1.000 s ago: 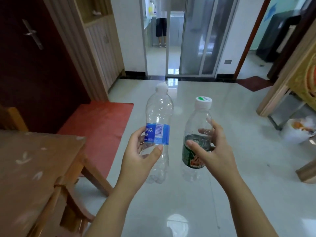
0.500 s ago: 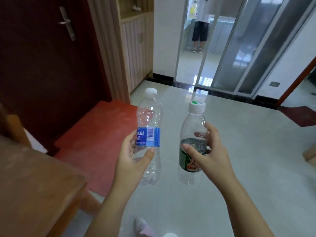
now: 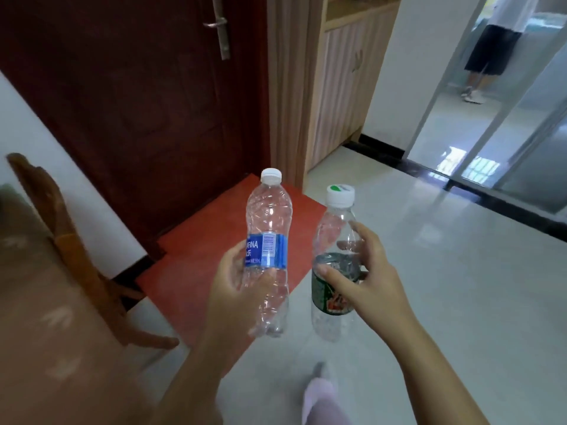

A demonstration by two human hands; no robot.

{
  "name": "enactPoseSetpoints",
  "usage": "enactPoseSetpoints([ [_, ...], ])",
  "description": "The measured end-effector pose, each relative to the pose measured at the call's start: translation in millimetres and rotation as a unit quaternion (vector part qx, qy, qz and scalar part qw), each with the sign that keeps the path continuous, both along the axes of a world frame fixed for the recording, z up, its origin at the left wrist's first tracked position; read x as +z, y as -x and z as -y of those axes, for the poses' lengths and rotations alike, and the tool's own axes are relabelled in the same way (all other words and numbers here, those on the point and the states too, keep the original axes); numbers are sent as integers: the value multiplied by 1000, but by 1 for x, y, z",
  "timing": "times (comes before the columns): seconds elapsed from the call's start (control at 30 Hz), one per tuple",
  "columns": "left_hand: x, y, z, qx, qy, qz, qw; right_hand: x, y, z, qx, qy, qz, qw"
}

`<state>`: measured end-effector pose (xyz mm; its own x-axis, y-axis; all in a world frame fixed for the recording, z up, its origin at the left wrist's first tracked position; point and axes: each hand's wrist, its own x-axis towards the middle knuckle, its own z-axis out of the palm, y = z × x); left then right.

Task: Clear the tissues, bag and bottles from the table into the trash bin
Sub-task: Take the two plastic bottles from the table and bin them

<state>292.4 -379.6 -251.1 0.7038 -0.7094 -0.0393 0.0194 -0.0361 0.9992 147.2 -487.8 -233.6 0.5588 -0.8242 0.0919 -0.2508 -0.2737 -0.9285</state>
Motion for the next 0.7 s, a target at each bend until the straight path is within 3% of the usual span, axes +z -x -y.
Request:
enactPoseSetpoints([
  [0.23,17,-71,107,95,10,38,995,11,-89,132,95,14,9,995],
  [0.43,49,-121,155,164,3,122,979,40,-177,205,192,34,32,980],
  [0.7,32,-199,145,280,-15,75,957,22,-293,222,307,6,9,952],
])
